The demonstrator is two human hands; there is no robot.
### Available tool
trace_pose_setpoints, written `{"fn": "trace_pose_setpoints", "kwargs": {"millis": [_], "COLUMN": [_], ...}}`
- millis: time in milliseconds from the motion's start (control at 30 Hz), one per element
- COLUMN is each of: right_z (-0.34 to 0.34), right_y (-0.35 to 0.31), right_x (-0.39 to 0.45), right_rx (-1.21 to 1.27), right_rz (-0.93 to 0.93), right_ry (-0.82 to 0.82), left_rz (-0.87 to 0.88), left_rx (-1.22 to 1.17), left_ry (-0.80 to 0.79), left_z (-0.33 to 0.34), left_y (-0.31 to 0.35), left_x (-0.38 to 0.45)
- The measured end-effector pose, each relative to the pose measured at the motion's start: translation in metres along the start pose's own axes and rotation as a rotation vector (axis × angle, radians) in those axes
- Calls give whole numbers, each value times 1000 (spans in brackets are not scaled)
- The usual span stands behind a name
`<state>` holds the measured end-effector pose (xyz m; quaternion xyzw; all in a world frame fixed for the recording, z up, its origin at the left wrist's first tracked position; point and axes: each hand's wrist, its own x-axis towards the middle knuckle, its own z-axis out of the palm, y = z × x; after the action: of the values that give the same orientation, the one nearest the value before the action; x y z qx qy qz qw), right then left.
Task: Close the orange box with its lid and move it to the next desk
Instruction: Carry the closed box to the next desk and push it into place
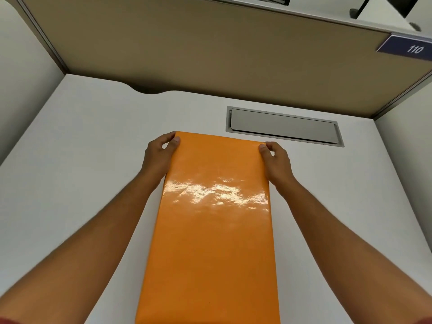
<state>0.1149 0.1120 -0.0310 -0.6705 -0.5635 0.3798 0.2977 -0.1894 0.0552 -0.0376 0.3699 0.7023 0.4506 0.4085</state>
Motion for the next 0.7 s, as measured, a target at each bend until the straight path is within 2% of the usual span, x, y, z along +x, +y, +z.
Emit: {"fn": "trace_pose_setpoints", "kwargs": {"millis": [200, 300, 333, 367, 500, 600, 700], "right_z": [-3, -11, -5, 0, -6, -2, 4], "right_y": [-10, -10, -8, -4, 22, 24, 28], "right_x": [-9, -51, -94, -138, -197, -202, -209], "right_rx": [25, 39, 9, -25, -52, -41, -28], "right_rz": [78, 179, 184, 189, 217, 218, 189], "right_ry": [-40, -74, -81, -80, -105, -102, -65], "left_rz": [20, -28, -61, -94, -258, -301, -272], "left_rx": [189, 240, 245, 245, 117, 55, 53], "left_ry": [56, 21, -25, -78, -215, -211, -184], "left_z": [1, -6, -24, -42, -36, -30, -27], "left_y": [17, 16, 5, -8, -26, -28, -32], "left_x": [-12, -48, -81, -113, -162, -167, -173]}}
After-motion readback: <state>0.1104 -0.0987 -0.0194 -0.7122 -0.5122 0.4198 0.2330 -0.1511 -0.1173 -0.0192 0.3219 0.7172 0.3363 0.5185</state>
